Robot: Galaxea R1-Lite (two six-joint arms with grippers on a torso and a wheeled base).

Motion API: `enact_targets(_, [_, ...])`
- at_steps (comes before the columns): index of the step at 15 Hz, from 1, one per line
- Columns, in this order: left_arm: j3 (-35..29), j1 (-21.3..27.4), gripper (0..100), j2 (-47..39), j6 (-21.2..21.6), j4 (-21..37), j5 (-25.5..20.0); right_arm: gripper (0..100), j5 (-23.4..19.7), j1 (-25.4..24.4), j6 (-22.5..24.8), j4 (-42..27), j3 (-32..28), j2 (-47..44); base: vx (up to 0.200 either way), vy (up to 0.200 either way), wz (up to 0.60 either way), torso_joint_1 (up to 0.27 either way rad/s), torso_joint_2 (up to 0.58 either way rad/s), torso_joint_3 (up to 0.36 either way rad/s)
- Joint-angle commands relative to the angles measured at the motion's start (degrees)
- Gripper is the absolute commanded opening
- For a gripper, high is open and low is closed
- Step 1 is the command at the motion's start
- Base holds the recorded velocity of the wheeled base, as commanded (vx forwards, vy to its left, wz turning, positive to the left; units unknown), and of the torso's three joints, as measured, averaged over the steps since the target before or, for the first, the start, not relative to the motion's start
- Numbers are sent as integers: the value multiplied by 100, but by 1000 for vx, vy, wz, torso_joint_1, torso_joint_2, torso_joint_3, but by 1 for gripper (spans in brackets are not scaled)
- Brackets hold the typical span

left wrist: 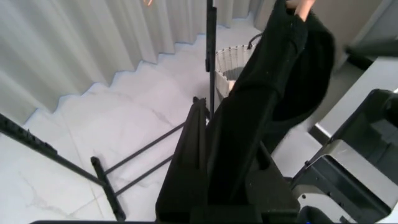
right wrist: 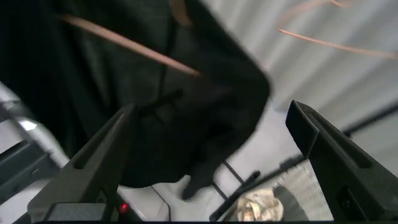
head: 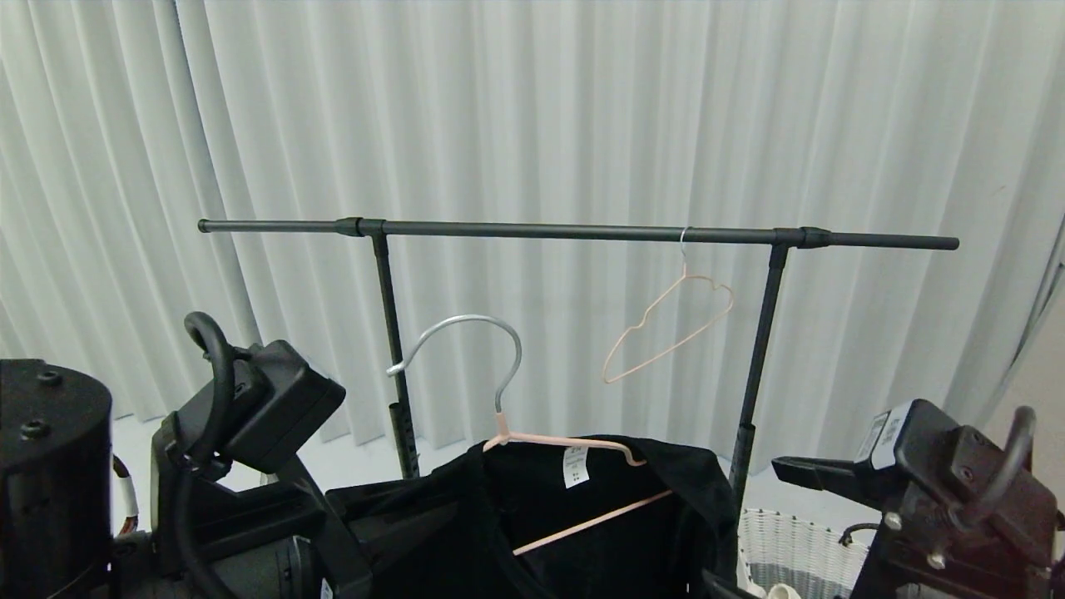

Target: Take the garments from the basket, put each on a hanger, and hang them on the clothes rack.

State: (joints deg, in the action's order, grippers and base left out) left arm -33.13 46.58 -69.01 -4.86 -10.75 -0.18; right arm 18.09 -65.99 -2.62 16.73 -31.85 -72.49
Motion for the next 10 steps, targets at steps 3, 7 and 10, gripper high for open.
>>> enact_targets(3, [176,27,0,2,12,-32,-17,100,-16,-582,60,-20,-40,15,0,0,0,0,0,0])
enact_targets(7, [395,132,0,10,381,-120,-87,100,-579,-599,271,-301,-286,-20,0,0,0,0,0,0])
enact_targets(10, [721,185,0,46,478,-612,-149,100,-1036,-494,552,-952,-682,-82,0,0,0,0,0,0])
